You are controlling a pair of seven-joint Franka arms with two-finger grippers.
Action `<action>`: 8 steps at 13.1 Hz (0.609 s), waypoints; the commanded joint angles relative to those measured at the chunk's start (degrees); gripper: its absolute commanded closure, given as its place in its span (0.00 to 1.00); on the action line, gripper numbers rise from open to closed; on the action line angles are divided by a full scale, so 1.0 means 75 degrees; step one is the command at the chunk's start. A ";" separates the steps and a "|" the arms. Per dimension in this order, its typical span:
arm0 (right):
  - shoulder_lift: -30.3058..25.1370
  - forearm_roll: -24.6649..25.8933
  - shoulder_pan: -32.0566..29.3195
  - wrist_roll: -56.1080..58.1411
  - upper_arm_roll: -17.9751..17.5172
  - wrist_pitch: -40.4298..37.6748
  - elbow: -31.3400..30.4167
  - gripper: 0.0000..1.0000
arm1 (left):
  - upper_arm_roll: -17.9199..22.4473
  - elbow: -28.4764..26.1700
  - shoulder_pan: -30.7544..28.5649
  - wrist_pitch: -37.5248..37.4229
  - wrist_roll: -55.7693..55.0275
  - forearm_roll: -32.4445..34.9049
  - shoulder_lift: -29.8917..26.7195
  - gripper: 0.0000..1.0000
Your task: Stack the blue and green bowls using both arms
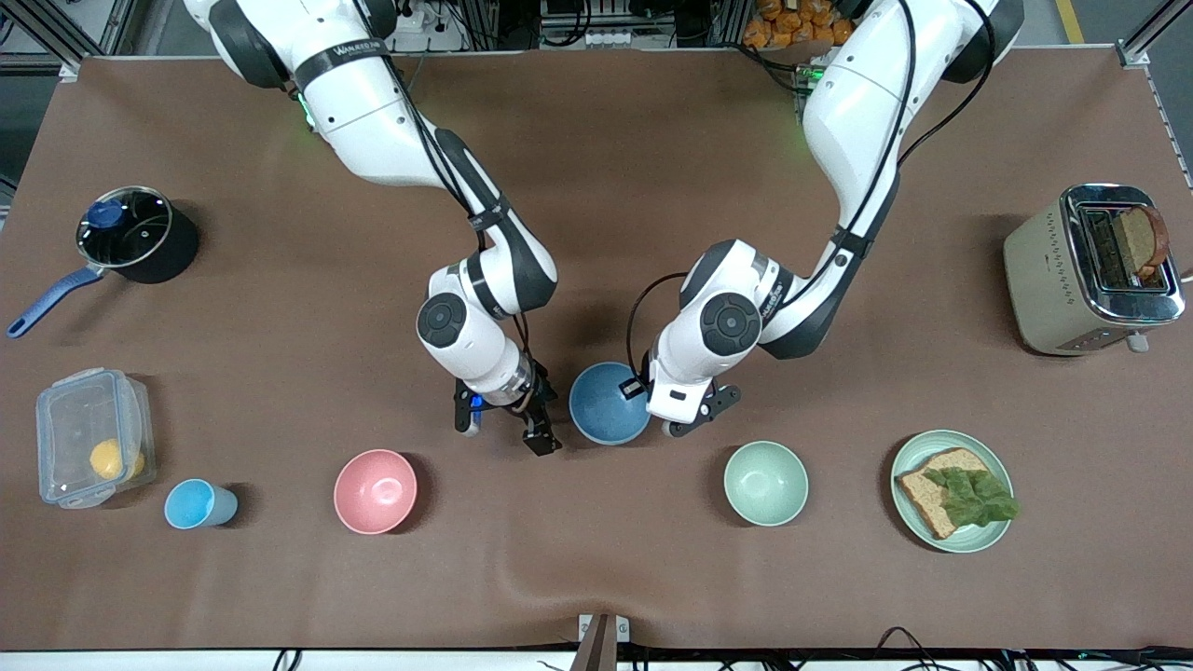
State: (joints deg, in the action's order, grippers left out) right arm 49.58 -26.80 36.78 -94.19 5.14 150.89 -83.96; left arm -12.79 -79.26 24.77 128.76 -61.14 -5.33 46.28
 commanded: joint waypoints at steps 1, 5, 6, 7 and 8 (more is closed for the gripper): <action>0.0035 -0.0130 -0.0017 -0.0132 -0.0029 0.0050 0.0062 0.00 | 0.0111 0.0173 0.0201 0.0035 -0.0144 -0.0052 0.0123 1.00; 0.0035 -0.0118 0.0006 -0.0156 -0.0029 0.0050 0.0051 0.00 | 0.0111 0.0161 0.0213 0.0035 -0.0133 -0.0051 0.0158 1.00; 0.0035 -0.0118 0.0018 -0.0156 -0.0029 0.0050 0.0051 0.00 | 0.0111 0.0161 0.0201 0.0035 -0.0121 -0.0028 0.0181 1.00; 0.0035 -0.0118 0.0030 -0.0156 -0.0029 0.0050 0.0062 0.00 | 0.0123 0.0161 0.0201 0.0035 -0.0098 -0.0028 0.0181 1.00; 0.0035 -0.0107 0.0030 -0.0144 -0.0029 0.0061 0.0051 0.00 | 0.0123 0.0161 0.0178 0.0035 -0.0074 -0.0017 0.0181 1.00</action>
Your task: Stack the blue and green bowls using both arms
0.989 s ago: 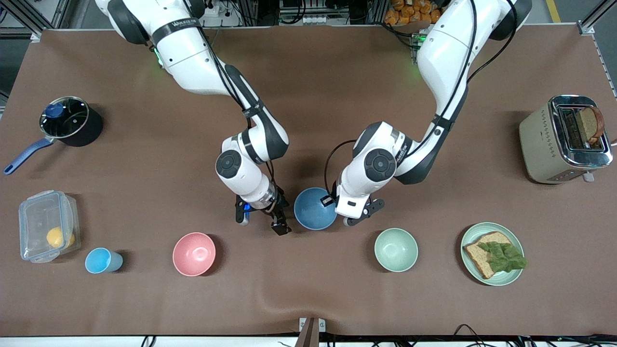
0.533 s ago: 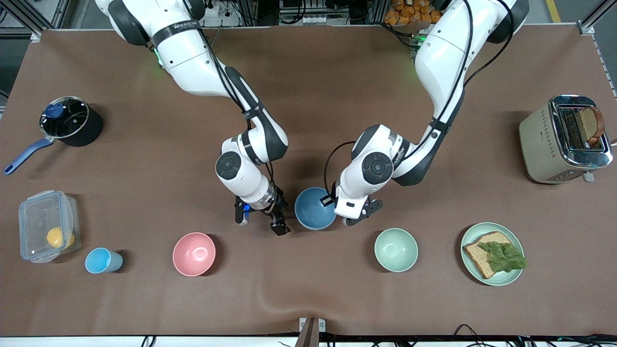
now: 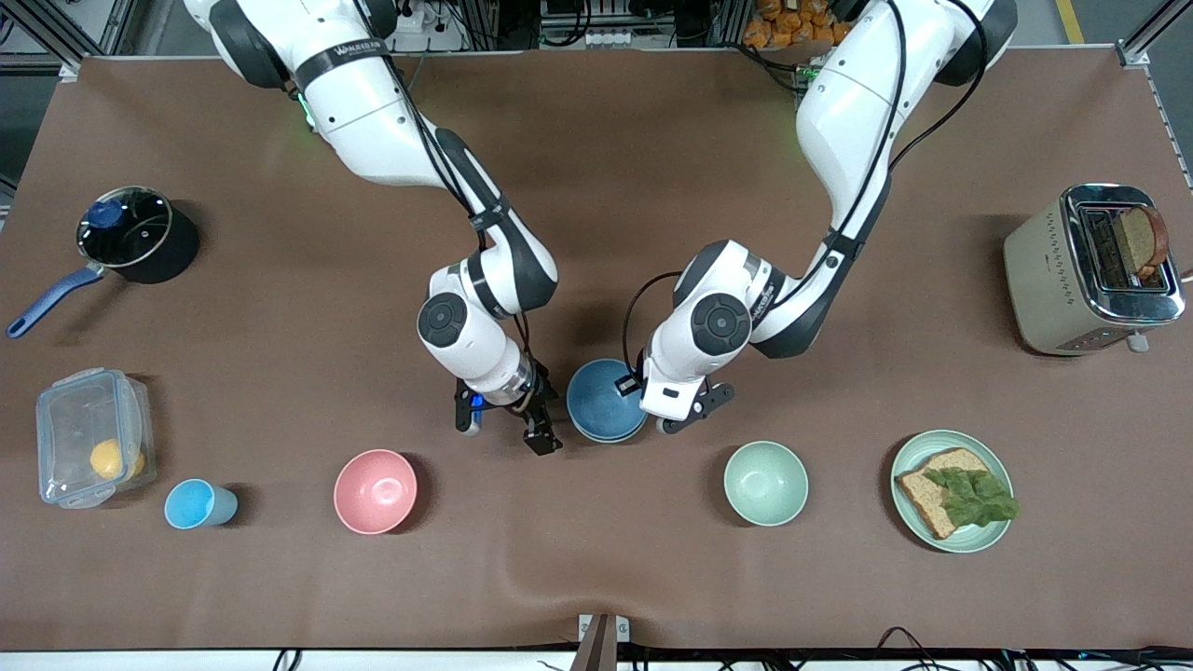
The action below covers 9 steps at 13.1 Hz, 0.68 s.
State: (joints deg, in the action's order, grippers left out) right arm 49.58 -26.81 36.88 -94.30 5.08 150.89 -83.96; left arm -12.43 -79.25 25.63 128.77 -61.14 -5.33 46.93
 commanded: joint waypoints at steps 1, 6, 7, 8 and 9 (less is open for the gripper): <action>0.0034 -0.0094 0.0016 -0.0130 -0.0021 0.0050 0.0062 0.00 | 0.0075 0.0161 0.0063 0.0034 -0.0063 -0.0016 0.0106 1.00; -0.0012 0.0000 0.0027 -0.0106 0.0014 0.0038 0.0051 0.00 | 0.0075 0.0161 0.0052 0.0046 -0.0063 0.0077 0.0165 1.00; -0.0036 0.0000 0.0027 -0.0095 0.0014 0.0026 0.0050 0.00 | 0.0075 0.0161 0.0052 0.0046 -0.0074 0.0077 0.0165 1.00; -0.0059 0.0011 0.0039 -0.0095 0.0038 -0.0020 0.0050 0.00 | 0.0075 0.0161 0.0052 0.0046 -0.0074 0.0089 0.0165 0.87; -0.0106 0.0104 0.0016 -0.0095 0.0050 -0.0044 0.0039 0.00 | 0.0075 0.0161 0.0040 0.0046 -0.0086 0.0077 0.0165 0.77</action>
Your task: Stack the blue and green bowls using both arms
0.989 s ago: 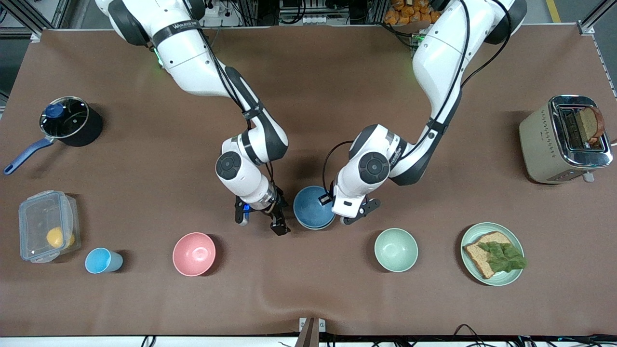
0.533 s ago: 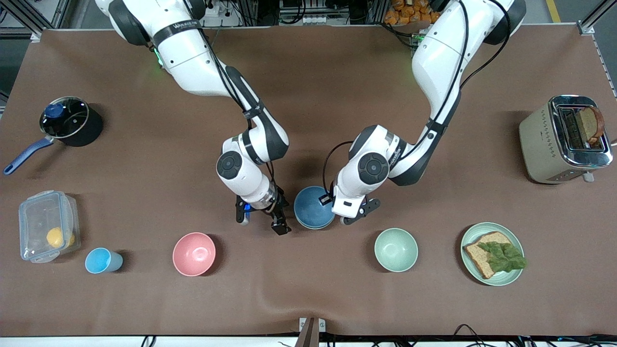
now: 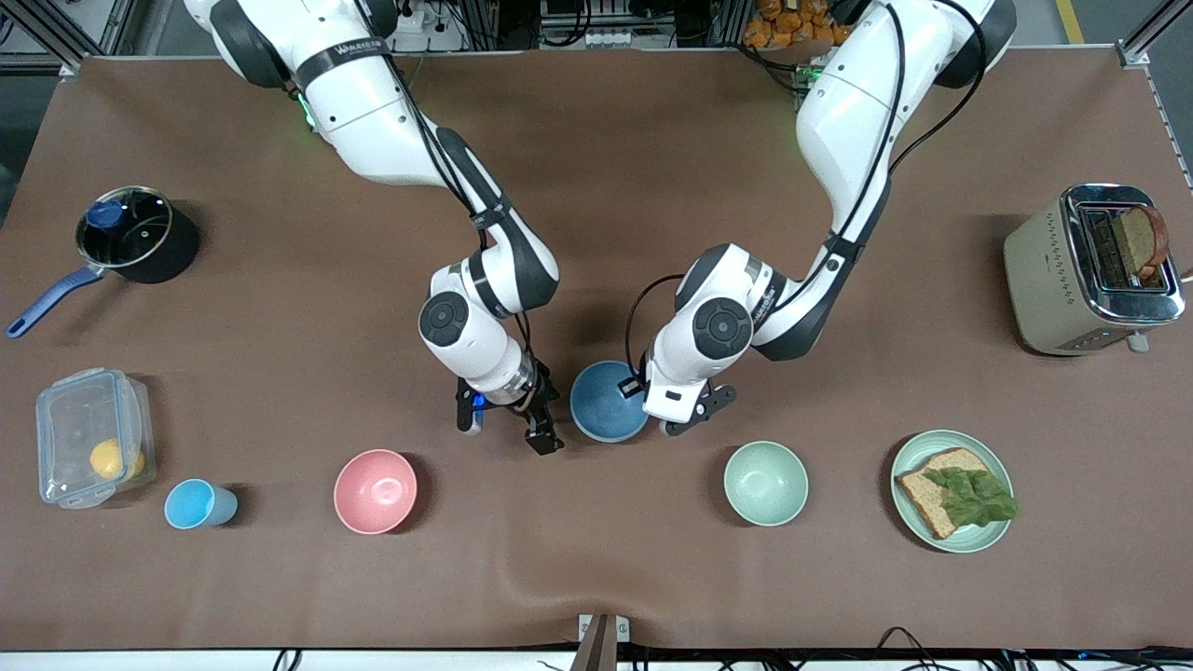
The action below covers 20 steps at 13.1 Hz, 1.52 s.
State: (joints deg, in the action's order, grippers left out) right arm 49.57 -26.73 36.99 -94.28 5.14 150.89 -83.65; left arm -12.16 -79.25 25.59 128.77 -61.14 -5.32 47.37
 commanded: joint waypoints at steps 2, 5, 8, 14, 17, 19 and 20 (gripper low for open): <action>-0.0117 0.0130 0.0025 -0.0085 0.0088 -0.0056 -0.0015 0.00 | 0.0039 0.0172 0.0033 0.0045 -0.0110 0.0077 0.0082 0.63; -0.0117 0.0142 0.0049 -0.0085 0.0088 -0.0056 -0.0015 0.00 | 0.0039 0.0184 0.0010 0.0045 -0.0110 0.0077 0.0000 0.33; -0.0117 0.0142 0.0061 -0.0097 0.0088 -0.0056 -0.0026 0.00 | 0.0039 0.0172 -0.0118 0.0034 -0.0098 0.0089 -0.0385 0.00; -0.0175 0.0142 0.0037 -0.0097 0.0112 -0.0114 -0.0050 0.00 | 0.0039 0.0020 -0.0763 -0.0888 -0.0028 0.0485 -0.1978 0.00; -0.0619 0.0153 -0.0021 -0.0016 0.0555 -0.1001 -0.0073 0.00 | 0.0027 0.0020 -0.1300 -0.2258 0.1045 0.1014 -0.2891 0.00; -0.1157 0.0153 -0.0184 0.0241 0.0860 -0.2089 -0.0073 0.00 | 0.0016 0.0020 -0.1909 -0.3220 0.1949 0.1003 -0.3548 0.00; -0.1485 0.0153 -0.0371 0.0788 0.0896 -0.2791 -0.0085 0.00 | -0.0008 0.0031 -0.2237 -0.3572 0.2301 0.1003 -0.3806 0.00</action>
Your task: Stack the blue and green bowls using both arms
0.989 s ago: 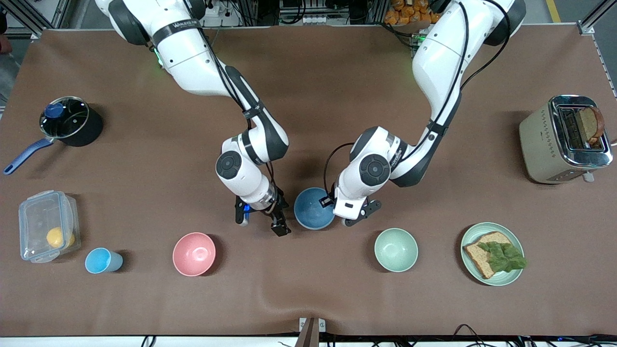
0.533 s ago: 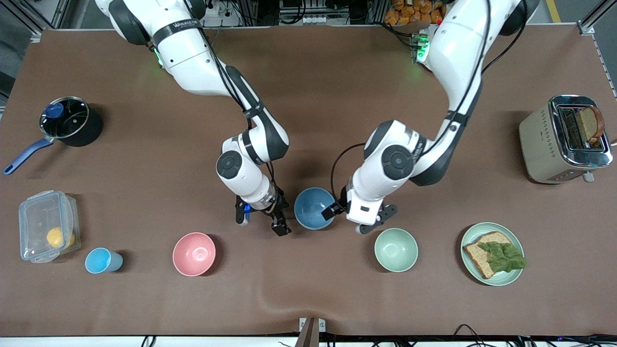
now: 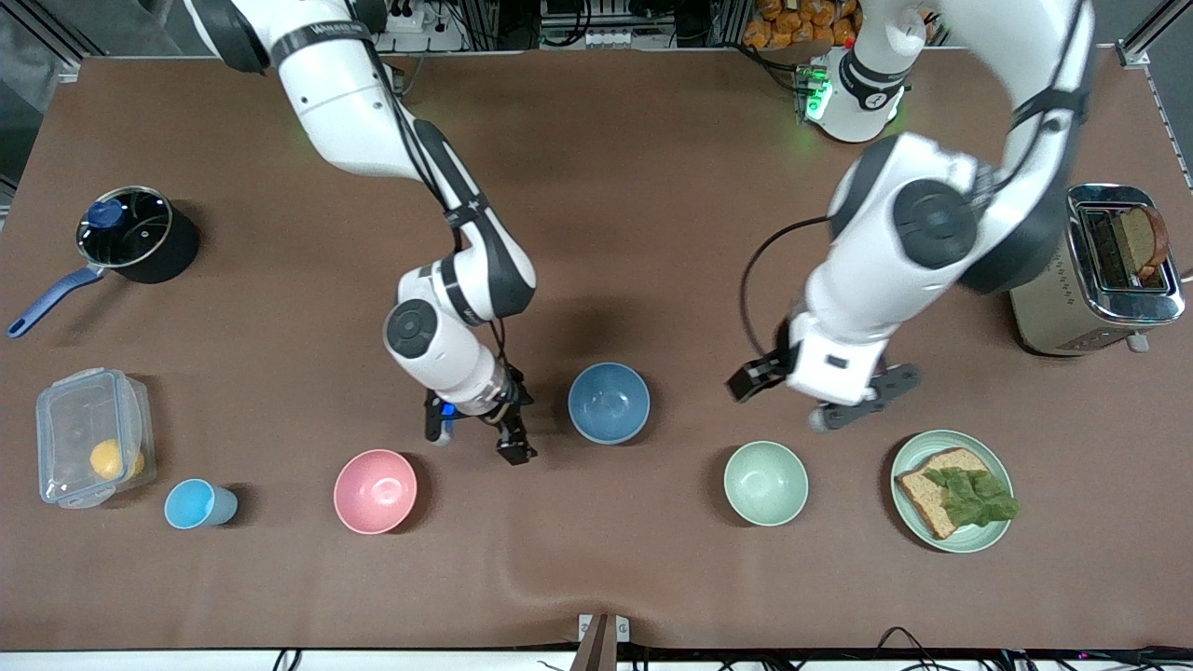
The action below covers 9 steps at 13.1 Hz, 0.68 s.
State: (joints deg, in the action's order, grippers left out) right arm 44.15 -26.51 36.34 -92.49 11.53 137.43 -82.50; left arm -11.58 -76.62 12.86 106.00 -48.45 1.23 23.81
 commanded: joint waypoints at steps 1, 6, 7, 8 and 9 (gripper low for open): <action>-0.1103 0.0125 -0.0507 0.1158 0.0045 -0.1596 -0.0331 0.00 | -0.0084 -0.0308 -0.0798 -0.0772 0.1018 0.0129 -0.0899 0.00; -0.3130 0.0137 -0.1678 0.5642 0.0045 -0.2443 -0.2040 0.00 | -0.0096 -0.0296 -0.1935 -0.1933 0.2836 0.0129 -0.1708 0.00; -0.3342 0.0137 -0.2064 0.6708 0.0045 -0.2921 -0.2078 0.00 | -0.0085 -0.0296 -0.2076 -0.2120 0.3128 0.0129 -0.1802 0.00; -0.3495 0.0137 -0.2451 0.7705 0.0045 -0.3402 -0.2066 0.00 | -0.0073 -0.0296 -0.2228 -0.2285 0.3410 0.0129 -0.1919 0.00; -0.3694 0.0137 -0.2826 0.8643 0.0045 -0.3801 -0.2066 0.00 | -0.0084 -0.0319 -0.2381 -0.2483 0.3587 0.0094 -0.2071 0.00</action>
State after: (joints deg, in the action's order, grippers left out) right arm 21.18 -26.08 19.73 -38.52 13.04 112.42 -94.67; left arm -11.61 -76.96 -3.14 89.36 -24.36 1.24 11.45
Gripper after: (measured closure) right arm 0.000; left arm 0.000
